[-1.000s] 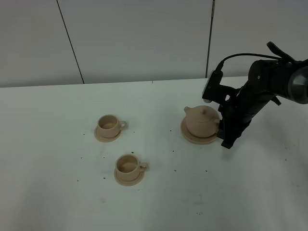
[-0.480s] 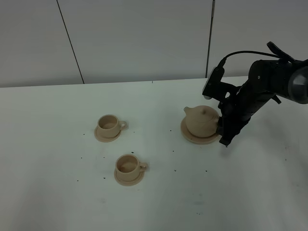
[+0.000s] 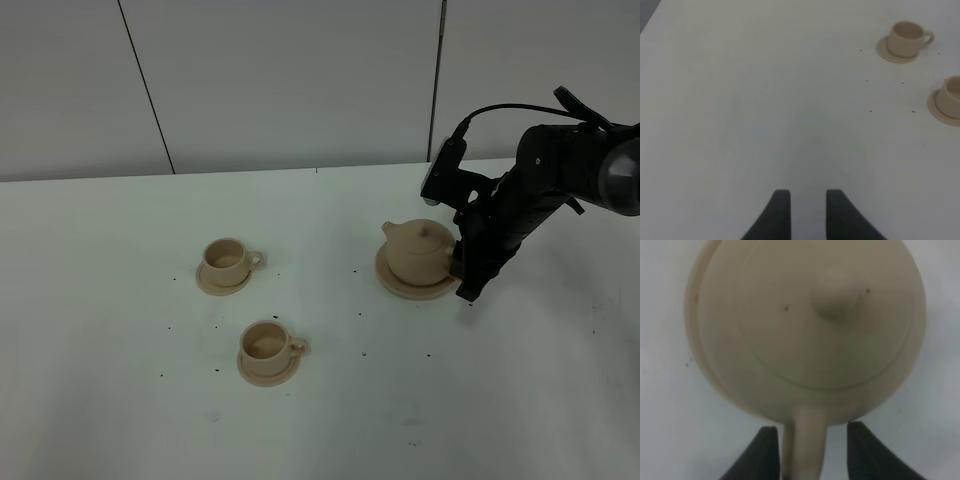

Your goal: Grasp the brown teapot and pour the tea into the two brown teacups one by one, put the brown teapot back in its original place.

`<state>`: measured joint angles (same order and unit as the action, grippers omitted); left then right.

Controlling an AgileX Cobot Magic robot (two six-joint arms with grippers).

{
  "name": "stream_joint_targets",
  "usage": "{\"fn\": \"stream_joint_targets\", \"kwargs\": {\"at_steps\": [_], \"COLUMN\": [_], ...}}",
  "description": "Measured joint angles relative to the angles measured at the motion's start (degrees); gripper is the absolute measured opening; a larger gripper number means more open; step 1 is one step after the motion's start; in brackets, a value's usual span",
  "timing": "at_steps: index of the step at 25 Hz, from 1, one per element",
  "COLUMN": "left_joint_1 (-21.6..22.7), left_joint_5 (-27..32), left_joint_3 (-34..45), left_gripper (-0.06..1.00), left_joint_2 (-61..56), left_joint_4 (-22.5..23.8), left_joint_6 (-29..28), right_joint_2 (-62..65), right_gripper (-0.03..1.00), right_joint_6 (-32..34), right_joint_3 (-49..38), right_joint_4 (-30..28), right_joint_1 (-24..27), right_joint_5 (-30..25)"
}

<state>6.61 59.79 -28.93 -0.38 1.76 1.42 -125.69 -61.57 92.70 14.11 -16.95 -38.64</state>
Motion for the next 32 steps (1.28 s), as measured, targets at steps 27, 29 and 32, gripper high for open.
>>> {"fn": "stream_joint_targets", "kwargs": {"at_steps": [27, 29, 32], "left_joint_1": [0.0, 0.0, 0.0], "left_joint_5": [0.0, 0.0, 0.0], "left_joint_3": [0.0, 0.0, 0.0], "left_gripper": [0.24, 0.24, 0.24], "left_joint_2": [0.0, 0.0, 0.0], "left_joint_4": [0.0, 0.0, 0.0], "left_joint_6": [0.1, 0.1, 0.1], "right_joint_2": [0.0, 0.0, 0.0], "right_gripper": [0.28, 0.28, 0.28], "right_joint_6": [5.6, 5.8, 7.0], "right_joint_3": [7.3, 8.1, 10.4], "right_joint_4": [-4.6, -4.9, -5.0], "right_joint_1": [0.0, 0.0, 0.0], "right_joint_5": [-10.9, -12.5, -15.5]}}
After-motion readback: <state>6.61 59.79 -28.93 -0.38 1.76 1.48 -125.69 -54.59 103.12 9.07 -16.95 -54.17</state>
